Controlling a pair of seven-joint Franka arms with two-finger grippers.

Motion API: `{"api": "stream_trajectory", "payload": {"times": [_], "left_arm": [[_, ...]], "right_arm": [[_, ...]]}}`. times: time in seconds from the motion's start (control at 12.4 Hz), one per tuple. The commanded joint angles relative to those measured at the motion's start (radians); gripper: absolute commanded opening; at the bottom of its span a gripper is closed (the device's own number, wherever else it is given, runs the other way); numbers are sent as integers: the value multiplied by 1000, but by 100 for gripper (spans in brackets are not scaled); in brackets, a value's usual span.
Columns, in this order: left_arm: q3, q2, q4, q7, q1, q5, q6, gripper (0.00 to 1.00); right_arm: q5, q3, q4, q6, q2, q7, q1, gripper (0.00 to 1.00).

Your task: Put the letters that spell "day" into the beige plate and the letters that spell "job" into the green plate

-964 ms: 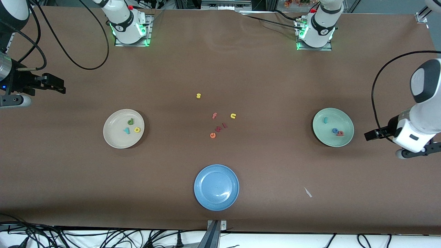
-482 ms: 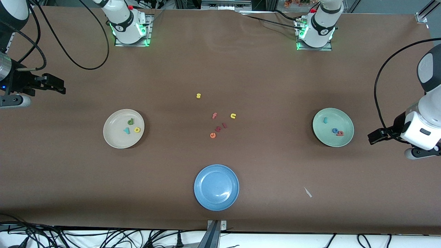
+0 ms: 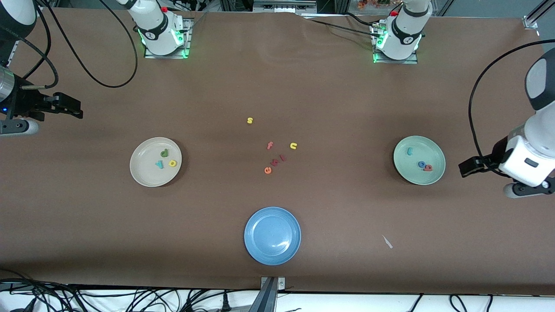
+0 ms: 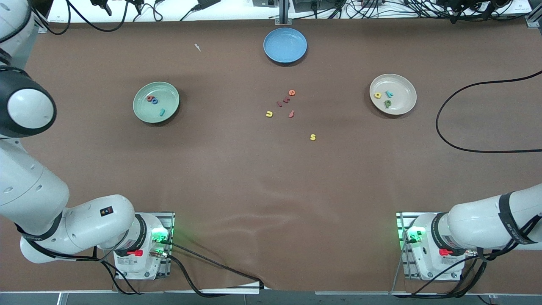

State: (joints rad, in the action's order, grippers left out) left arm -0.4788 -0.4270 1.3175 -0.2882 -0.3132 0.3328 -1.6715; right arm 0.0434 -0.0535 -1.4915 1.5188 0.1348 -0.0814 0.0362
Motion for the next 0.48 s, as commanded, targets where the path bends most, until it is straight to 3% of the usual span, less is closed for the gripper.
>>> {"api": "stream_trajectory", "payload": {"times": [0.0,0.16,0.4], "left_arm": [[308,31,-37,130,241,-108,52,100],[356,57,-18,149,264,-236,49,100],[468,89,17,152,351,-296,30,99]], "right_arm": [[-14,-2,13,-5,-3,8,1,100],[-14,-2,13,-5,-3,8,1,100],[-14,-2,13,-5,-3,8,1,100]]}}
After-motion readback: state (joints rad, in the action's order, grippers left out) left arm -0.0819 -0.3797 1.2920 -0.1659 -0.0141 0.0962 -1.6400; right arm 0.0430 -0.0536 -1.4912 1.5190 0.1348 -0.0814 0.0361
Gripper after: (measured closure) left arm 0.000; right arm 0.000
